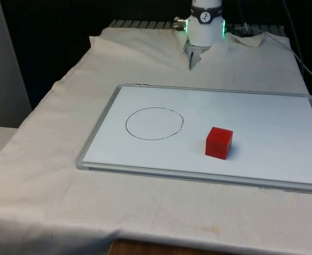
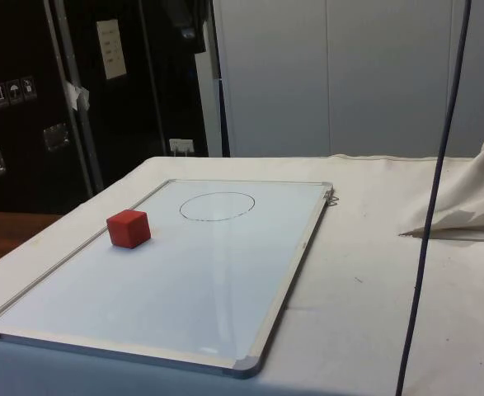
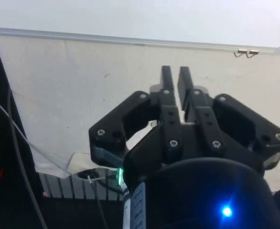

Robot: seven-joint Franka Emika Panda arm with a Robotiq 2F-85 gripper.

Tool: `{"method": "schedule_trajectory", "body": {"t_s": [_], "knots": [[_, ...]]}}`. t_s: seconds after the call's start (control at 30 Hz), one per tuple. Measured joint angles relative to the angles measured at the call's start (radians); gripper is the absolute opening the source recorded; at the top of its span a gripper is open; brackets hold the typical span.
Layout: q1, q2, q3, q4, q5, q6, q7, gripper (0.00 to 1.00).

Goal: Push the cube into the marked area.

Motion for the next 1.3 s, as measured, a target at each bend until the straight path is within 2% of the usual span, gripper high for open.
{"method": "schedule_trajectory", "body": {"t_s": [0.07,0.27,0.67,0.93,1.07,1.27,1.3], "knots": [[0.001,0.000,0.001,0.000,0.000,0.001,0.001,0.00],[0.007,0.014,0.024,0.012,0.001,0.011,0.030,0.00],[0.012,0.088,0.065,0.088,0.023,0.013,0.062,0.00],[0.019,0.170,0.102,0.154,0.028,0.035,0.098,0.00],[0.021,0.191,0.110,0.173,0.028,0.039,0.106,0.00],[0.031,0.291,0.134,0.262,0.026,0.055,0.129,0.00],[0.031,0.291,0.134,0.262,0.026,0.055,0.129,0.00]]}}
